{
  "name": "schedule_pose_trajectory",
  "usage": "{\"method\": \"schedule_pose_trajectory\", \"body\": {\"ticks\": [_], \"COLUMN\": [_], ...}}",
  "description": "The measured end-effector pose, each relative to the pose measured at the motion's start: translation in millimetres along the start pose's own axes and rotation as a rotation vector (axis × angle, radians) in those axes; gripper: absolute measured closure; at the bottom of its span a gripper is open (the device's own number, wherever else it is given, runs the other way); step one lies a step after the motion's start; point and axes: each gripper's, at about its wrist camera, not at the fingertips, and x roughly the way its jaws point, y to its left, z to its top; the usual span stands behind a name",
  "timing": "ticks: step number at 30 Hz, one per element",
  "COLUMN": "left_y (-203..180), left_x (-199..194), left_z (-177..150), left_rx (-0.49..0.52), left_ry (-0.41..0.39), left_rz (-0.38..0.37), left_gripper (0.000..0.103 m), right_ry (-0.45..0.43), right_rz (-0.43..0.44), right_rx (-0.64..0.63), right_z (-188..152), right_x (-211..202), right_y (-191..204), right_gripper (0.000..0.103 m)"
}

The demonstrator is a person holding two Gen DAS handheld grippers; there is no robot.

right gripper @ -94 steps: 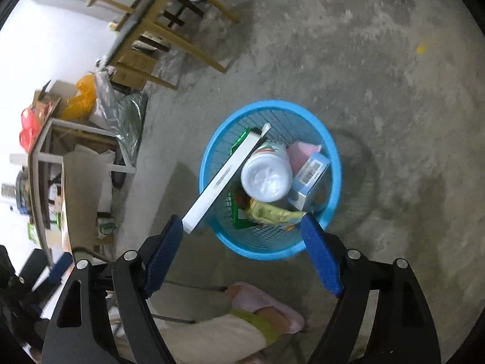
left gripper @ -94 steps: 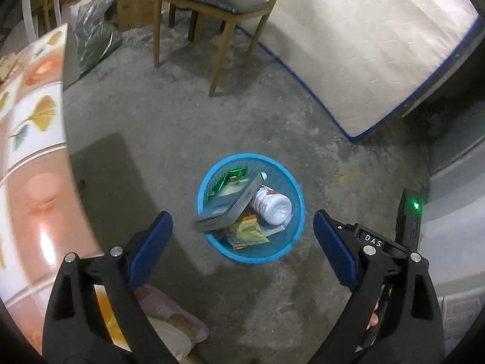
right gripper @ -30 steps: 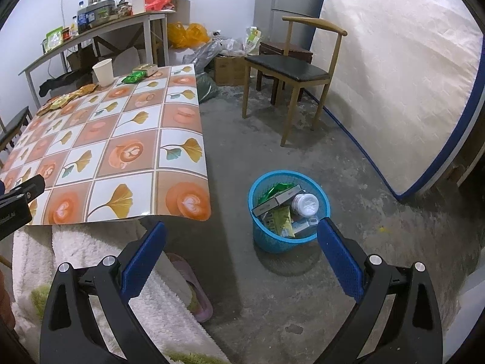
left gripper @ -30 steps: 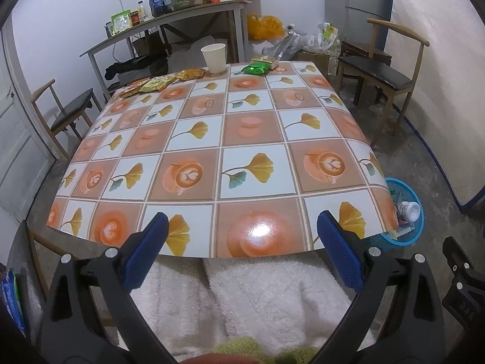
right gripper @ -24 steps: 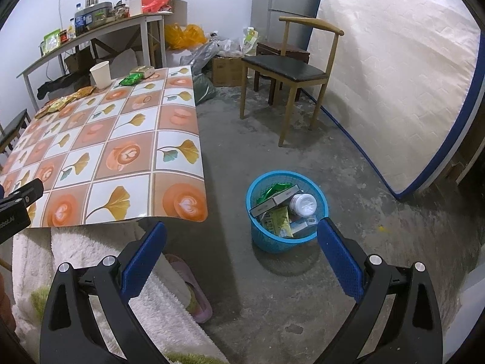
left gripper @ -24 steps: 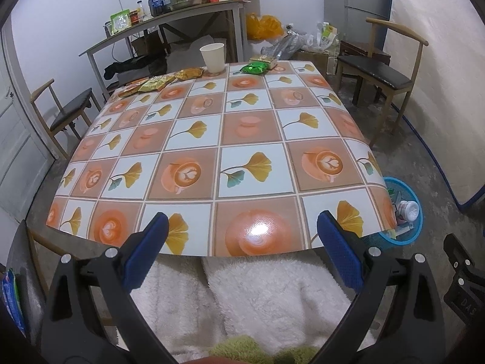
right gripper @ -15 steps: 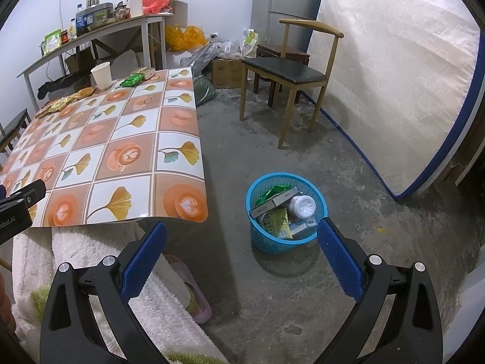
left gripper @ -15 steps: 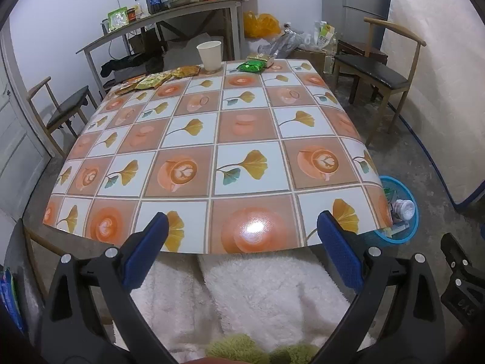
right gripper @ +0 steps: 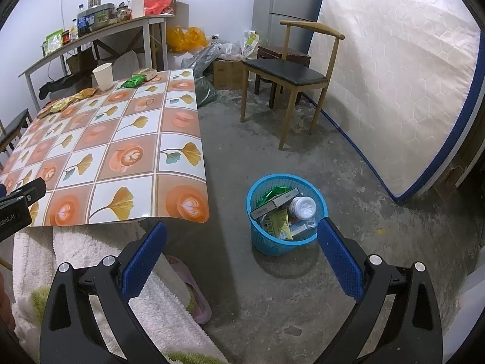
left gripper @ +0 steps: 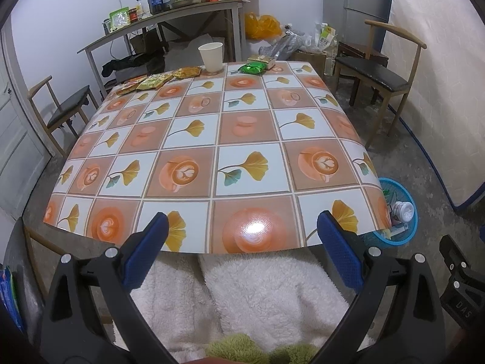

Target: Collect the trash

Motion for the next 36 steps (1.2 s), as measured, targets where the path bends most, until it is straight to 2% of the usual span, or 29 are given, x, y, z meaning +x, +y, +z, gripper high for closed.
{"method": "schedule_pose_trajectory", "body": {"ticks": [36], "left_y": [-1.0], "left_x": [0.6], "left_z": [-4.4], "left_rx": [-0.015], "left_ry": [0.019], "left_rz": [-0.006], "left_gripper": [0.009], "right_ry": [-0.008], "right_rz": [-0.004], "right_rx": [0.016], "right_z": [1.0], "right_x": [-1.4], "right_y": [-4.2], "right_gripper": [0.007]}}
